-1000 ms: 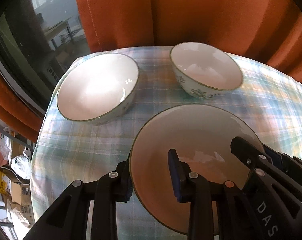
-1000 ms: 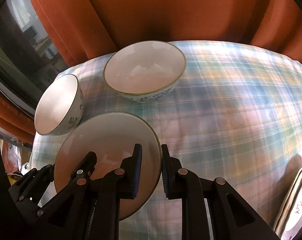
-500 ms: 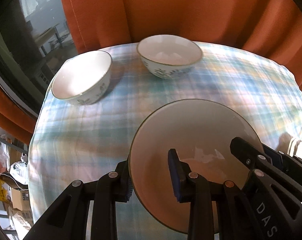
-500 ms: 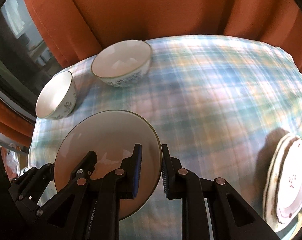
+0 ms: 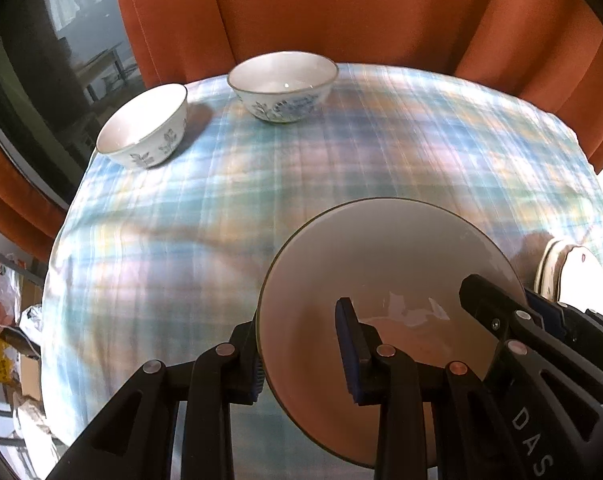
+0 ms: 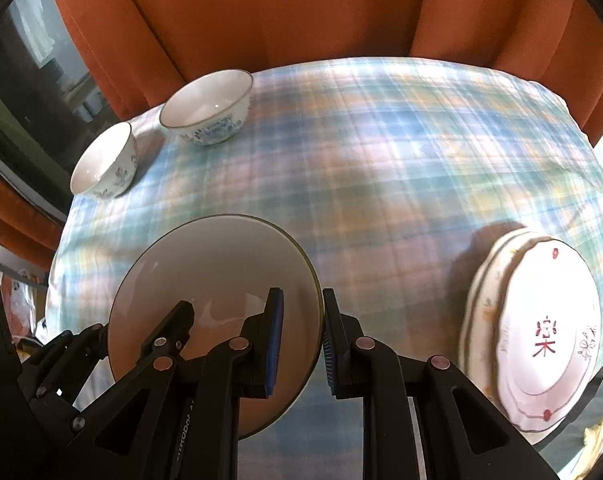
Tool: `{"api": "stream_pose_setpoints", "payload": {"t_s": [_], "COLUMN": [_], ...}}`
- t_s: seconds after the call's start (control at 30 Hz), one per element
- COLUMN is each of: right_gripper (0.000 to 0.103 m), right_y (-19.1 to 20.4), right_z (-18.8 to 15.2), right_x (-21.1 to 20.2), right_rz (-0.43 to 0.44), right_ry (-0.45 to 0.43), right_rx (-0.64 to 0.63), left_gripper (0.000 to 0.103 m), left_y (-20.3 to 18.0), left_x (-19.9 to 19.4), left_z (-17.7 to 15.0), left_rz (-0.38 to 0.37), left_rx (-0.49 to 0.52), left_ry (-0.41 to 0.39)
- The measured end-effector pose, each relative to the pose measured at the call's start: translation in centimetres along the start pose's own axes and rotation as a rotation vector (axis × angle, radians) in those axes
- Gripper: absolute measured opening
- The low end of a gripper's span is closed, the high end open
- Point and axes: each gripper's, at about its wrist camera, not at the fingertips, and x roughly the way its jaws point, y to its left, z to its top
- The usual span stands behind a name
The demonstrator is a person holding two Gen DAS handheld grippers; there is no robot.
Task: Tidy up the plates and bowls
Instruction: 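Lift the plain white bowl with both grippers and carry it beside the plate stack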
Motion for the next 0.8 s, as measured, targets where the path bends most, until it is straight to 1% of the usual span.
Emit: {"api": "stream_pose_setpoints", "payload": {"t_s": [0.17,0.3,0.43,0.53,0.63,0.8], "right_gripper": [0.022,0.022,0.022,0.022,0.022,0.022], "right_y": [-2.3,-3.9,-5.1,-5.6,-6.1,-6.5], "right_z": [-1.0,-1.6,-2.2,-3.0,-3.8,-4.8], "right_x": [0.0,0.3,1.0,1.3,1.2,0.9], "right_rz": [0.017,0.035,0.064,0.077,0.104,0.137], "right_ry": [0.026,0.035,0.057,0.077,0.081,0.08], "right_rx": [-0.011,-0.036,-0.072,-0.105,-0.138,-0.2], "left_gripper": [0.03,0.03,0.03,0.03,0.03,0.03], "left_y": [-2.1,-3.7,-4.4,-4.9,-5.1,-5.5], "left_x": [0.1,0.5,1.1,1.1,1.0,1.1], "left_z": [-1.4,-2.2,-3.5,-4.4,-5.3,-6.7], "left_rz": [0.013,0.053,0.075,0.107,0.131,0.113], "left_rx": [-0.025,-0.037,-0.067,-0.083,-0.12,-0.181], "left_ry": [0.013,-0.001,0.038,0.034,0.034,0.061]}}
